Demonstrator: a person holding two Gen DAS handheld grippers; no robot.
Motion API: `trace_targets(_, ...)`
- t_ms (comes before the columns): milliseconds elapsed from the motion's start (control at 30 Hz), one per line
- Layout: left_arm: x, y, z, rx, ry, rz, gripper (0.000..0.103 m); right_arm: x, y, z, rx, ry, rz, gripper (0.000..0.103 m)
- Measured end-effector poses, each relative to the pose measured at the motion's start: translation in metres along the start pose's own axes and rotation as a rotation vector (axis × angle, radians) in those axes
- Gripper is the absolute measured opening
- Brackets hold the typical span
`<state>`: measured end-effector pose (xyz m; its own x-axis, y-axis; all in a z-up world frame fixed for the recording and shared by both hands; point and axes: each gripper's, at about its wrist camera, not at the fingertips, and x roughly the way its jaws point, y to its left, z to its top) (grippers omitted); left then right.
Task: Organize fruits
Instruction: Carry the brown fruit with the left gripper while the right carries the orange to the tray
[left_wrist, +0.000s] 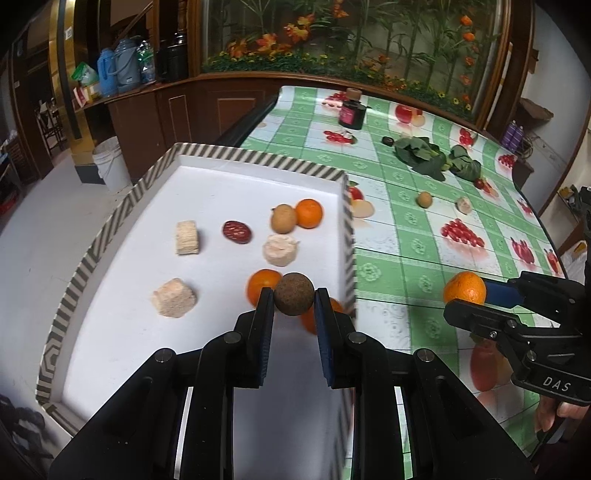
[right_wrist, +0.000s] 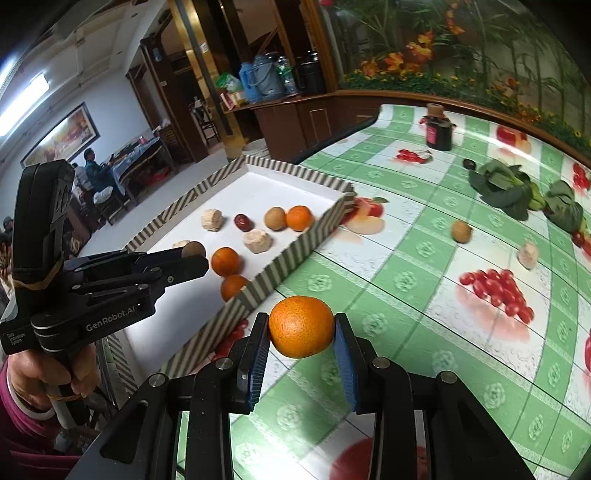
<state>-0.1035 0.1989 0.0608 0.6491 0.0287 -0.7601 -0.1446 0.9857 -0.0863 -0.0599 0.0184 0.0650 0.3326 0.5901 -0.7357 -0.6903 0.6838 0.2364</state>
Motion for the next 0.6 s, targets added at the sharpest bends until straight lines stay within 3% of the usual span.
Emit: trace_targets(600,0.006,0.063,0.009,-0.089,0.016,0.059,0.021,0.038,0.030,0.034,-0.083,0.042,0.037,0.033)
